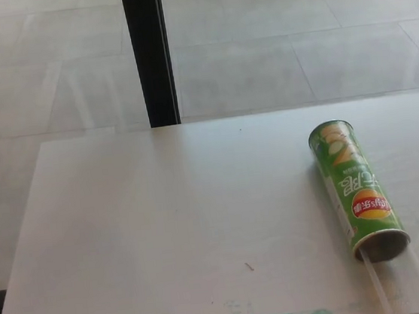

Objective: Use the right hand as a fist to push the chips tray inside its container kept in the middle of the desk

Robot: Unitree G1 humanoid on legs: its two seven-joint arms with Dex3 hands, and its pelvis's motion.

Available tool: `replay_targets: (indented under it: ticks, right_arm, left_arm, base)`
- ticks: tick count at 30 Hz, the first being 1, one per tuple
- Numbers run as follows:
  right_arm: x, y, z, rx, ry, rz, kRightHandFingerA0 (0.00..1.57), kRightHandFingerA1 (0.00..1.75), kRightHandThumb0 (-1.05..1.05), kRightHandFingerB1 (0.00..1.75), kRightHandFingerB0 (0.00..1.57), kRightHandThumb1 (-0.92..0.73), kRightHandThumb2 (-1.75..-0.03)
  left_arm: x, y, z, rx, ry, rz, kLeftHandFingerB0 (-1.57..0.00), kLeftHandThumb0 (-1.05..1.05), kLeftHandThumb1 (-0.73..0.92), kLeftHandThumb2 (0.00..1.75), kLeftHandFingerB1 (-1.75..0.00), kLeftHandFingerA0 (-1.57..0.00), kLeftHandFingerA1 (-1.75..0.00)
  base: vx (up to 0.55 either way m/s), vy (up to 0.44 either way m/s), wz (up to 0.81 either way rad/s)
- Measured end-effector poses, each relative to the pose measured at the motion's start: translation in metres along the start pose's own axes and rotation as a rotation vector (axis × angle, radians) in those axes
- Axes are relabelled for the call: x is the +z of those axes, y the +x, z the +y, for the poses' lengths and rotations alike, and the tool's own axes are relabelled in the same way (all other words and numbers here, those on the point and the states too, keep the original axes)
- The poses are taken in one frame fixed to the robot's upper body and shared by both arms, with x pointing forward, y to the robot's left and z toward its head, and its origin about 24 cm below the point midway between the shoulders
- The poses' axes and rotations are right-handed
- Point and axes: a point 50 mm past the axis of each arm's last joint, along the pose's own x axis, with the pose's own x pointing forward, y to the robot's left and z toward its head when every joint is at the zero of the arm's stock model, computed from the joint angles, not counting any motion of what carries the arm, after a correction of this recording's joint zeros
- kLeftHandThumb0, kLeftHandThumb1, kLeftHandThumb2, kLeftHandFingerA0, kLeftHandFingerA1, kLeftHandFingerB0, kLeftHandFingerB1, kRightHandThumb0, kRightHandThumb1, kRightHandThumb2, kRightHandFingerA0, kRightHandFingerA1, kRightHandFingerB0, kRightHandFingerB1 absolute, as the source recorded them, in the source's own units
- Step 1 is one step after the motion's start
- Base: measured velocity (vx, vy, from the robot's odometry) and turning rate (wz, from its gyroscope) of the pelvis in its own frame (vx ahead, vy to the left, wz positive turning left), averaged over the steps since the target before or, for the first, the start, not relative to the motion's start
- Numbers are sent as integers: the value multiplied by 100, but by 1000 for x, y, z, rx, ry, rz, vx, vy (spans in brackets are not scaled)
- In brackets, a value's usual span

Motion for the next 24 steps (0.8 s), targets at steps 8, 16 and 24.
replay_targets:
  ticks: [8, 16, 24]
  right_arm:
    - [10, 4, -24, -190, 170, -38, 105, 133, -90, 118, 65, -89, -68]
    - [37, 10, -52, -345, 314, -103, 102, 111, -94, 109, 72, -86, -66]
    - [101, 12, -51, -317, 439, -378, 107, 91, -93, 66, 80, -79, -65]
  left_arm:
    - [3, 1, 5, 30, -114, -2, -47, -70, 92, 71, -51, -56, -62]
    - [1, 1, 5, 32, -125, 2, -45, -72, 92, 71, -50, -57, -62]
    - [4, 1, 5, 32, -129, -3, -46, -71, 92, 68, -49, -57, -61]
  base:
    - [0, 0, 0]
    - [0, 0, 0]
    - [0, 0, 0]
